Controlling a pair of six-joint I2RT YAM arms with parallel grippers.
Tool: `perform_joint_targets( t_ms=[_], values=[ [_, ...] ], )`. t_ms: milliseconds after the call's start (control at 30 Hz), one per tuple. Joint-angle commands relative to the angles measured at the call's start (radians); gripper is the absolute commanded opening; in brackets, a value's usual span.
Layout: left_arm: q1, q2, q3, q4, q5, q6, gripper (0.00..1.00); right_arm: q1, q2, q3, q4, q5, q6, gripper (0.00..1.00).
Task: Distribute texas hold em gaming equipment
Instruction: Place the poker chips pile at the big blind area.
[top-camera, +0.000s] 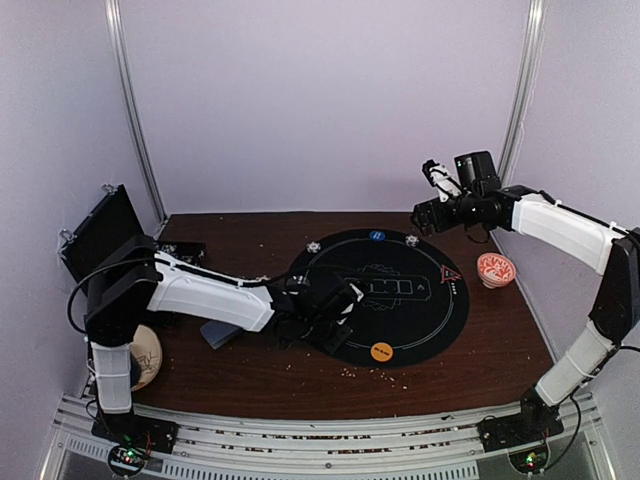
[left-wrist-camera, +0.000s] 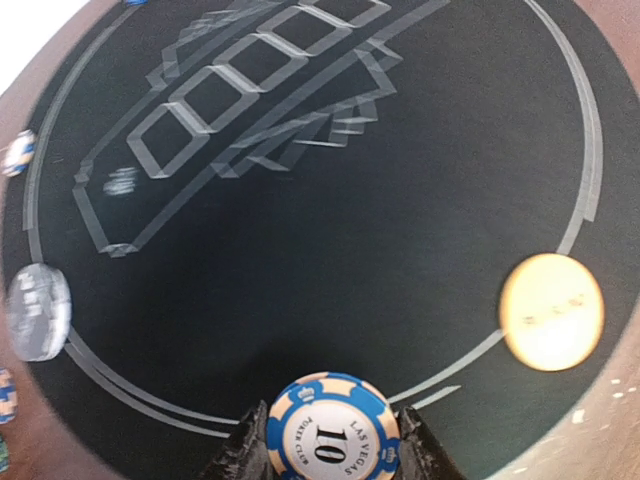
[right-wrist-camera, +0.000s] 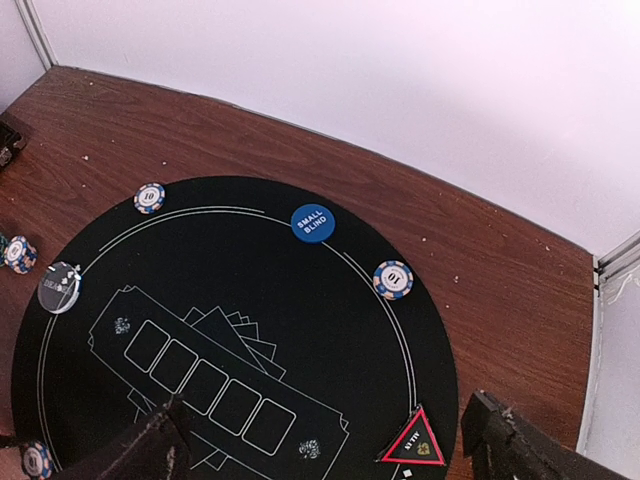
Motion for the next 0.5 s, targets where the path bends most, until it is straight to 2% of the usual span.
perform_joint_targets(
  t_ms=[0,333,467],
  values=[
    [-0.047,0.057,0.06,0.044,0.003,-0.029,0.26,-0.02,-0.036,-0.014,0.022,-0.021,0.018,0.96],
    [-0.094,0.1,0.05,0.069,-0.014,-0.074,0.26,-0.023,-0.041,-0.017,0.022,-0.041,0.02,0.96],
    [-0.096,0.079,0.014,0.06,-0.075,-0.106,0.26,-0.022,-0.044,-0.017,0.02,-0.047,0.02,0.96]
  ],
)
